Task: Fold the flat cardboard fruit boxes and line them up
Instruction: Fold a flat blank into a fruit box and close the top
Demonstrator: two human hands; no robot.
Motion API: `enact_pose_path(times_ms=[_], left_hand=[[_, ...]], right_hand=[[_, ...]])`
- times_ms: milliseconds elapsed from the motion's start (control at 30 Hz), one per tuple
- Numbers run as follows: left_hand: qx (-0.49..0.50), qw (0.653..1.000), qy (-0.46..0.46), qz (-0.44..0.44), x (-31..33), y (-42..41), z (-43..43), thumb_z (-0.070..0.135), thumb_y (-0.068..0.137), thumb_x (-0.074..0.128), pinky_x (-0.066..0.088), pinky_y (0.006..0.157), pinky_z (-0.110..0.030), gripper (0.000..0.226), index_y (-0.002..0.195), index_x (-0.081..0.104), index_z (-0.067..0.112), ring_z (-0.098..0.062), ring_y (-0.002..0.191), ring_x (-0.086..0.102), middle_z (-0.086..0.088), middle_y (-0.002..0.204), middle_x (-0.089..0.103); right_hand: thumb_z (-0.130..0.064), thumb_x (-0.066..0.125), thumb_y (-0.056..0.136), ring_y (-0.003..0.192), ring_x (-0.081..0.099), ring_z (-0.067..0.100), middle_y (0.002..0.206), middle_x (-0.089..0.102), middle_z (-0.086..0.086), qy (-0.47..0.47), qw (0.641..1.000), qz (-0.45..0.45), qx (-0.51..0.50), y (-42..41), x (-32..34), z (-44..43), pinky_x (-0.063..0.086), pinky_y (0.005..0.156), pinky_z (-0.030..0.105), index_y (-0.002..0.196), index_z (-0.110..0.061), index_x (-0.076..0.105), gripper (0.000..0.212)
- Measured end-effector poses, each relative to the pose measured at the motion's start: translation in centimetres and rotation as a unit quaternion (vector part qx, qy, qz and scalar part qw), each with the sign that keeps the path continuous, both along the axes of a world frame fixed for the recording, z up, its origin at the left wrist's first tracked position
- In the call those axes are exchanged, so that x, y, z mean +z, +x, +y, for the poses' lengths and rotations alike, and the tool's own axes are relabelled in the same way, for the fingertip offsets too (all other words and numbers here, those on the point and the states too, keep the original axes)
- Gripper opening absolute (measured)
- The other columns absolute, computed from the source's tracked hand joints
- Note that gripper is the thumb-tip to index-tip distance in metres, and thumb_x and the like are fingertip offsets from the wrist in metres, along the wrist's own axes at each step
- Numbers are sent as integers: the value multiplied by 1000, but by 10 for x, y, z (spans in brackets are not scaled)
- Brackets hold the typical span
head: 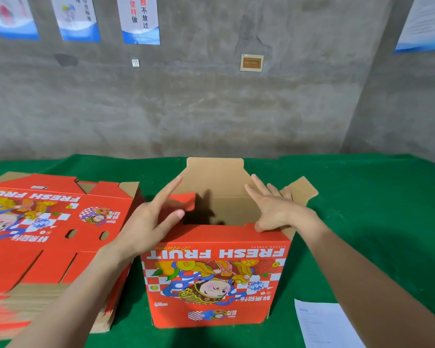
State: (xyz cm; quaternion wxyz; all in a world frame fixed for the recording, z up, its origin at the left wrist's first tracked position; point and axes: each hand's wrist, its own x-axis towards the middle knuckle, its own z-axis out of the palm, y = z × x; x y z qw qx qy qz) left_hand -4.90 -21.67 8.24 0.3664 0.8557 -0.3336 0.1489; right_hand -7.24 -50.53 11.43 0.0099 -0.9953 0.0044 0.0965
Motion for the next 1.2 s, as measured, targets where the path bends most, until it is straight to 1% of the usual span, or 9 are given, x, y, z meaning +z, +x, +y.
enact_pose_path(times_ms=[100, 233, 400, 500, 567, 667, 833, 1033, 1200], left_hand=[[93, 995, 45, 16, 1, 18, -1, 24, 97, 50, 39, 92, -24, 41, 138, 48, 23, -28, 115, 57, -11, 123, 61], [168, 958, 223, 62, 7, 34, -12, 16, 78, 66, 10, 115, -49, 80, 145, 29, 41, -30, 144, 5, -9, 155, 9], [90, 971, 109, 194, 7, 46, -11, 8, 76, 66, 24, 115, -41, 86, 146, 28, 40, -26, 141, 19, -2, 155, 13], [90, 975, 111, 172, 3, 48, -12, 7, 75, 67, 25, 115, -45, 85, 146, 30, 36, -27, 141, 16, 4, 155, 9], [85, 976, 103, 170, 2, 49, -12, 7, 75, 67, 25, 114, -48, 85, 147, 30, 34, -28, 142, 14, 8, 156, 6], [82, 976, 93, 179, 3, 50, -11, 6, 76, 66, 24, 114, -48, 84, 146, 31, 34, -28, 140, 15, 9, 155, 10], [83, 976, 94, 178, 1, 46, -10, 6, 77, 66, 24, 114, -48, 82, 146, 31, 33, -26, 140, 17, 7, 153, 14], [51, 990, 9, 128, -1, 42, -8, -8, 70, 69, 33, 108, -36, 94, 146, 26, 26, -21, 125, 38, -5, 136, 38], [47, 996, -8, 70, 1, 38, -7, -13, 74, 66, 42, 94, -36, 45, 91, 62, 28, -17, 95, 51, -4, 95, 57]], right_hand=[[-26, 65, 74, 146, -15, 27, 151, -37, -10, 2, 1000, -10, 3, 4, -4, -1, -10, 114, 55, 150, -32, -13, 109], [-32, 65, 73, 144, -22, 24, 154, -31, -7, -18, 998, -64, 9, -1, -7, -3, -16, 113, 56, 152, -29, -4, 105], [-30, 74, 69, 141, -28, 33, 156, -25, 7, -44, 929, -368, -13, -16, -16, -19, -15, 109, 58, 151, -30, 10, 104], [-7, 73, 74, 147, 1, 32, 160, -2, 12, 205, 816, -527, -123, -22, -21, -38, 2, 116, 43, 152, -16, 14, 98], [0, 68, 81, 138, 34, 26, 153, 30, 13, 422, 772, -456, -137, -23, -21, -44, 24, 116, 38, 150, -10, 20, 84], [3, 62, 86, 107, 61, 7, 126, 62, 5, 494, 808, -319, -29, -27, -24, -37, 46, 100, 22, 128, -10, 56, 45], [-17, 73, 82, 115, 52, -2, 119, 66, -5, 327, 907, -253, 84, -30, -38, -24, 34, 104, 15, 104, -16, 74, 22], [-10, 68, 85, 104, 60, 7, 100, 73, -1, 330, 897, -289, 55, -30, -42, -21, 39, 98, 19, 78, -7, 78, 12], [-1, 66, 84, 83, 64, 5, 84, 71, -3, 339, 875, -342, 44, -29, -42, -17, 43, 85, 7, 73, -3, 75, 14]])
